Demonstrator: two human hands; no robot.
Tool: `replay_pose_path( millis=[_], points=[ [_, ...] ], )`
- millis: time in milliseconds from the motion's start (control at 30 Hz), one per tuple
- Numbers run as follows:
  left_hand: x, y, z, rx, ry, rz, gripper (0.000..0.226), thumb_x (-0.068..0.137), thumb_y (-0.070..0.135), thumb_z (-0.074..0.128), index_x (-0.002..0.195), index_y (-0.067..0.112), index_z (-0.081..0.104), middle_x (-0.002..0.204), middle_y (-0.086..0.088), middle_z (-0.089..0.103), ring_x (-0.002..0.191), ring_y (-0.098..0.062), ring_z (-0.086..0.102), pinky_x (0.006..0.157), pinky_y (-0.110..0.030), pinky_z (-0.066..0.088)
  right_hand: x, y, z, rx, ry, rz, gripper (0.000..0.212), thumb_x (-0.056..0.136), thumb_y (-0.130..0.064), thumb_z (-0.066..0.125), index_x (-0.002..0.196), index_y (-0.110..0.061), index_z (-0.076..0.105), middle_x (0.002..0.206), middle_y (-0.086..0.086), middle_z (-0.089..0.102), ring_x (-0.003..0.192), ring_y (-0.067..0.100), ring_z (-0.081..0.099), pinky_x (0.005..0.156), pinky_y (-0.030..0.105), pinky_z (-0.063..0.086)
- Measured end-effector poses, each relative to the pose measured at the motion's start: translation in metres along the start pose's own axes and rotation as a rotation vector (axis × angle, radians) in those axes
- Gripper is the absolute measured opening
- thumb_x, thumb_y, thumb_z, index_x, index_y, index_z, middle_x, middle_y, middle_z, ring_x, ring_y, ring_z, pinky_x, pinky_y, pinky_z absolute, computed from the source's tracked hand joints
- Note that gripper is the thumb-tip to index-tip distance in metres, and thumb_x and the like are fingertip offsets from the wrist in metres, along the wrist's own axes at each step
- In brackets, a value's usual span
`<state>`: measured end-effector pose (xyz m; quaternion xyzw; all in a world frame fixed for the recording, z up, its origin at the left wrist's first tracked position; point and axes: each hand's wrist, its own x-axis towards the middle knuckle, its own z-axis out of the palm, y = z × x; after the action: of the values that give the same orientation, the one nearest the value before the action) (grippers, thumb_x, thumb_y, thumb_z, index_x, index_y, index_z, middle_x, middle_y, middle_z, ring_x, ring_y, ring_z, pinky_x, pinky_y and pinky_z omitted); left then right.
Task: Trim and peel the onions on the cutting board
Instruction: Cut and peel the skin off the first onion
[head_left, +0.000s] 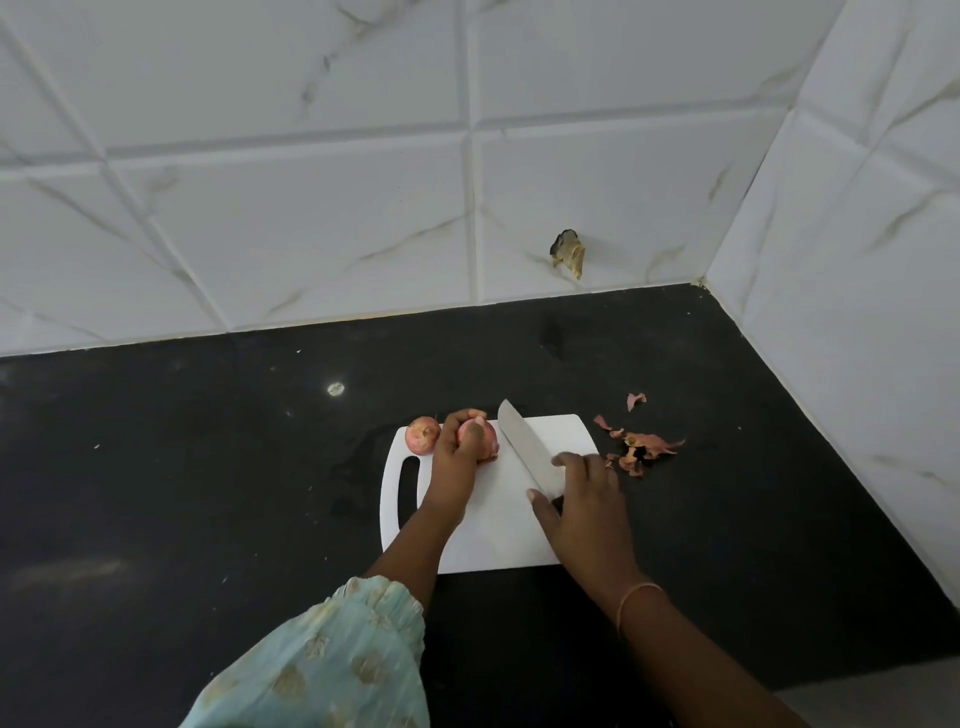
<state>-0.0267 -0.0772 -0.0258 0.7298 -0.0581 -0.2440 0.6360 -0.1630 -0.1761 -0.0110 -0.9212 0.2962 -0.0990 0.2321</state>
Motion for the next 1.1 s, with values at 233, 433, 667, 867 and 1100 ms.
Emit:
replay_pose_path(
  millis=[233,433,667,867,1100],
  points=[
    [-0.008,0.016,0.002,-0.401,-0.114,-0.077,0.033,0.103,0.033,0.046,0.125,0.009,0.055,0.113,-0.015,0.068,0.101,-0.028,0.070,0.085,-0.038,0.058,0.026,-0.041,0.001,0.485,-0.197,-0.156,0.070,0.087,-0.035,0.070,0.144,-0.037,0.029,0.148,-0.010,0.033,0.127,0.010,0.046,0.102,0.026,0.047],
    [-0.013,0.036,0.005,-0.688,-0.222,-0.226,0.027,0.097,0.029,0.057,0.109,0.005,0.063,0.101,-0.014,0.069,0.095,-0.026,0.070,0.082,-0.038,0.060,0.031,-0.034,-0.006,0.568,-0.058,-0.242,0.065,0.080,-0.016,0.078,0.135,-0.033,0.048,0.134,-0.016,0.044,0.121,0.007,0.049,0.091,0.019,0.051],
    [-0.010,0.061,0.011,-0.733,-0.475,-0.421,0.057,0.095,0.056,0.050,0.116,0.005,0.064,0.112,-0.018,0.070,0.103,-0.031,0.069,0.101,-0.043,0.051,0.039,-0.029,-0.024,0.647,0.143,-0.205,0.052,0.077,-0.012,0.079,0.123,-0.028,0.063,0.119,-0.016,0.059,0.111,-0.002,0.055,0.086,0.010,0.046],
    [0.006,0.060,0.005,-0.785,-0.620,-0.388,0.044,0.092,0.038,0.060,0.127,0.013,0.058,0.130,-0.021,0.054,0.122,-0.033,0.052,0.117,-0.047,0.031,0.052,-0.029,-0.030,0.816,0.166,-0.136,0.042,0.076,-0.008,0.079,0.114,-0.023,0.070,0.110,-0.008,0.065,0.102,0.010,0.064,0.085,0.024,0.053],
    [0.003,0.051,-0.001,-0.883,-0.703,-0.399,0.053,0.082,0.019,0.061,0.134,0.010,0.052,0.138,-0.020,0.049,0.122,-0.037,0.051,0.114,-0.051,0.033,0.054,-0.030,-0.031,0.912,0.279,-0.017,0.010,0.084,-0.008,0.071,0.091,-0.015,0.073,0.093,0.000,0.073,0.093,0.010,0.068,0.079,0.025,0.056]
  ],
)
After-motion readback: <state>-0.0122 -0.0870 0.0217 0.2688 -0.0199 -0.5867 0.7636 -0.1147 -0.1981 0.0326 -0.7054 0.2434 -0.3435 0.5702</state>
